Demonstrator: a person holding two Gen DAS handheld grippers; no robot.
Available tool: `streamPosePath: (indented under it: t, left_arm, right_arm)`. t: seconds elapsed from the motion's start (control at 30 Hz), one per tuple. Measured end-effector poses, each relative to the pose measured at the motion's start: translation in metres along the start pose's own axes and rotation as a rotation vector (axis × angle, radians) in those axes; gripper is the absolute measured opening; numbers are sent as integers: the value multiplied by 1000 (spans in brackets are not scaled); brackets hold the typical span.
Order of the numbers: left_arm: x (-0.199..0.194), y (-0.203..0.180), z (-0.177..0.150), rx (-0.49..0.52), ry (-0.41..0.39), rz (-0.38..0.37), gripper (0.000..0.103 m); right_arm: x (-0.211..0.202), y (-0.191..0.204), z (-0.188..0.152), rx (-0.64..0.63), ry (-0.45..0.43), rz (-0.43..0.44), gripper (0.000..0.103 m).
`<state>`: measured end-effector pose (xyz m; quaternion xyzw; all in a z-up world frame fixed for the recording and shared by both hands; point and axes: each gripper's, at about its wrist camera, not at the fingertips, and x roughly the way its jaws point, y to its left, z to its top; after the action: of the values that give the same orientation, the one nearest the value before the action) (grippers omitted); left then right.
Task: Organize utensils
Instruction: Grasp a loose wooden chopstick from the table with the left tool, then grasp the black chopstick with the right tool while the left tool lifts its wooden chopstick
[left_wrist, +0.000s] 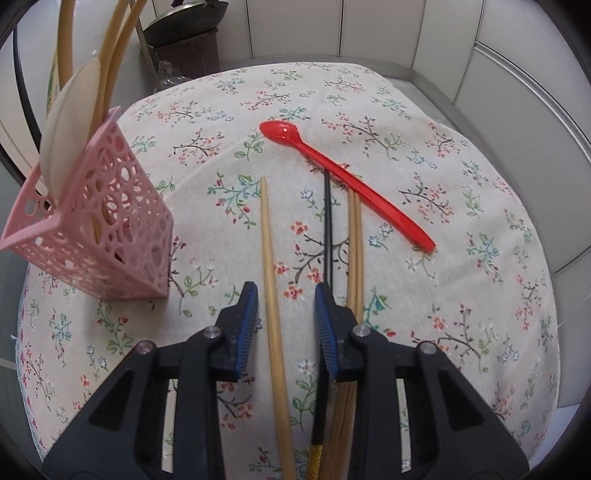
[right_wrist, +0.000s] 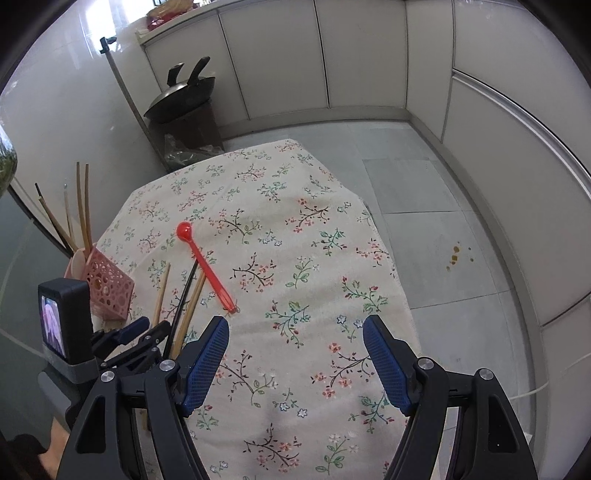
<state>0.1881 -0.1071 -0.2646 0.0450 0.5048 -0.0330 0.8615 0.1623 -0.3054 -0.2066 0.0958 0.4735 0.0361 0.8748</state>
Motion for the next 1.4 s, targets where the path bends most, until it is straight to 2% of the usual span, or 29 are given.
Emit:
streamPosePath:
  t: [0.03,0.1,0.2,0.3,0.37,0.67,0.97,1.2,1.4]
  left_arm:
    - [4,0,2,1,6,8,26]
    - [10,3,2,-11,14,26,26]
    - [13,8,5,-19,17,15,25]
    - [15,9,7,-2,26,3,13]
    - [16,10,9,11,37,-6,9]
    - [-16,2,-13,97,69,-110,8]
    - [-82,13,-32,189,-8,-218,8]
    - [-130,42,-29,164,-87,-279,8]
    - [-152,60,-21,155,-159,-261,8]
  right_arm:
    - [1,-1,0,5,4,1,76]
    - [2,-2,0,13,10,2,76]
    - [2,-2,0,22,13,3,76]
    - [2,1,0,21,15,6,76]
    - [3,4,-1,11,19,3,76]
    - [5,18,-2,-3,29,-6,76]
    - [9,30,0,13,49,-9,76]
    - [22,44,1,37,86,-6,76]
    - [39,69,3,17,126,-9,76]
